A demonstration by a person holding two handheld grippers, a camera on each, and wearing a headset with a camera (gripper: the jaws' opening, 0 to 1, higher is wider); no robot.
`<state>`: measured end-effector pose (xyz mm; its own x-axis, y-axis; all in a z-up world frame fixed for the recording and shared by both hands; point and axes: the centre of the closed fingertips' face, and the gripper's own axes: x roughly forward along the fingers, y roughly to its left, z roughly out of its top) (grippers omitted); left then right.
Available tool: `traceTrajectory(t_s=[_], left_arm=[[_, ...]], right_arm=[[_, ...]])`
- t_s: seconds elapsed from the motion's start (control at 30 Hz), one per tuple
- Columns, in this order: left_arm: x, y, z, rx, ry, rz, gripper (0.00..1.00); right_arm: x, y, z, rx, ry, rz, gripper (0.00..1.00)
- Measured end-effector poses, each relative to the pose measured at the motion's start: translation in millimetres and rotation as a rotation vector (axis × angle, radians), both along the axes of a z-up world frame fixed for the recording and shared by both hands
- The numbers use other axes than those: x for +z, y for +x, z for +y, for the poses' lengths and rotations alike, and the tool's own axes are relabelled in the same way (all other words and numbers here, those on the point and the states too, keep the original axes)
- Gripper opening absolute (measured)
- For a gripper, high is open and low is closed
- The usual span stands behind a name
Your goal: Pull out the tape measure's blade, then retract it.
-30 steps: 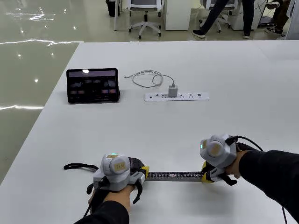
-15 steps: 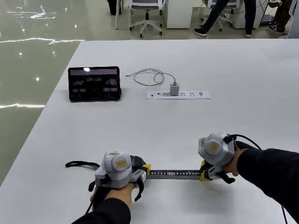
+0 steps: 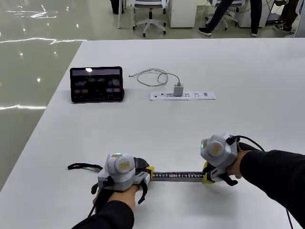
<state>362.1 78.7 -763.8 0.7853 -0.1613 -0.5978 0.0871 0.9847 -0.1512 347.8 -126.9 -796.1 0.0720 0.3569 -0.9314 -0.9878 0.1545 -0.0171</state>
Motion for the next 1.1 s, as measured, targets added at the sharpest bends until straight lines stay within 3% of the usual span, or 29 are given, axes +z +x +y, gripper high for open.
traceTrajectory(t_s=[0.73, 1.1], left_arm=[[0.2, -0.5, -0.5, 0.000, -0.003, 0.002, 0.61], [0.4, -0.3, -0.4, 0.000, -0.003, 0.002, 0.61]], right_arm=[[-0.6, -1.3, 11.6, 0.008, -0.001, 0.002, 0.12], [-0.3, -1.8, 18.4, 0.002, 0.026, -0.003, 0.12]])
